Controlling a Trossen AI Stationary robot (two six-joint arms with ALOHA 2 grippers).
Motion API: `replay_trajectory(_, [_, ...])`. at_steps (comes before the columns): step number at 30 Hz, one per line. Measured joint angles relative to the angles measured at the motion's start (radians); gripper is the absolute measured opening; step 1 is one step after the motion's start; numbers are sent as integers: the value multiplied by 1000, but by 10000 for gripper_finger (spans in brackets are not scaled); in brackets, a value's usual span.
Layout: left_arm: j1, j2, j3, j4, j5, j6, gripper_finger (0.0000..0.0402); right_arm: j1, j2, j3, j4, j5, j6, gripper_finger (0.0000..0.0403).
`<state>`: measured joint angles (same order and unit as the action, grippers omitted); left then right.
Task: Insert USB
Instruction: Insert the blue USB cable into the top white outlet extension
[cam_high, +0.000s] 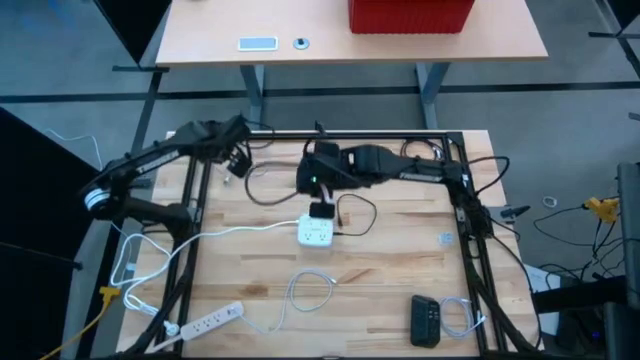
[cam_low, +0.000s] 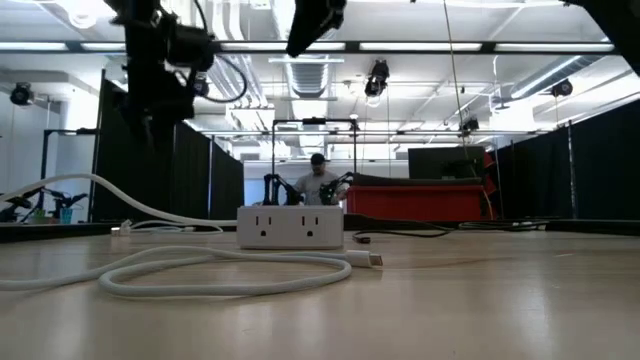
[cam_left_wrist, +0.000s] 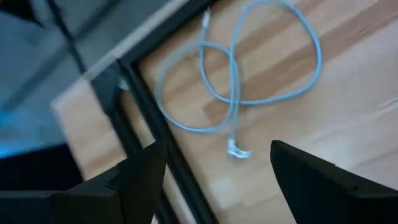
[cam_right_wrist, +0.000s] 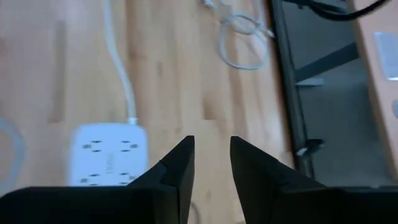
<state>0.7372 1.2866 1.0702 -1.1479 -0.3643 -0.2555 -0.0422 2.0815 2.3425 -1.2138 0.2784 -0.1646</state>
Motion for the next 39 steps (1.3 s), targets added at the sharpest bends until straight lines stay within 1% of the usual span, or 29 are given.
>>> replay_trajectory(2, [50, 39, 0, 20, 67, 24, 274, -38, 0, 0, 0, 1, -45, 80])
replay_trajectory(4, [75, 85, 0, 43, 85, 52, 274, -75, 0, 0, -1, 1, -77, 76])
replay_trajectory(7, [85, 166, 0, 57, 88, 86, 274, -130, 0, 0, -2, -17, -115, 69])
replay_trajectory(11, [83, 274, 0, 47, 87, 115, 274, -199, 0, 0, -22, -93, -149, 59])
replay_trajectory(14, [82, 341, 0, 40, 87, 131, 274, -241, 0, 0, -70, -143, -161, 53])
replay_trajectory(19, [82, 417, -1, 39, 87, 149, 274, -299, 0, 0, -163, -206, -154, 43])
replay_trajectory(22, [82, 439, -14, 37, 96, 147, 274, -317, 0, 0, -195, -210, -143, 38])
replay_trajectory(25, [84, 448, -44, 44, 146, 142, 274, -325, 0, 0, -200, -210, -151, 33])
replay_trajectory(31, [88, 443, -144, 163, 147, 147, 274, -327, 0, 0, -170, -215, -200, 24])
replay_trajectory(34, [94, 441, -162, 187, 149, 164, 268, -330, 0, 0, -155, -271, -204, 23])
replay_trajectory(36, [104, 440, -163, 201, 159, 172, 249, -331, 0, 0, -155, -308, -200, 24])
replay_trajectory(39, [129, 441, -160, 225, 178, 173, 195, -331, 0, 0, -146, -332, -192, 23])
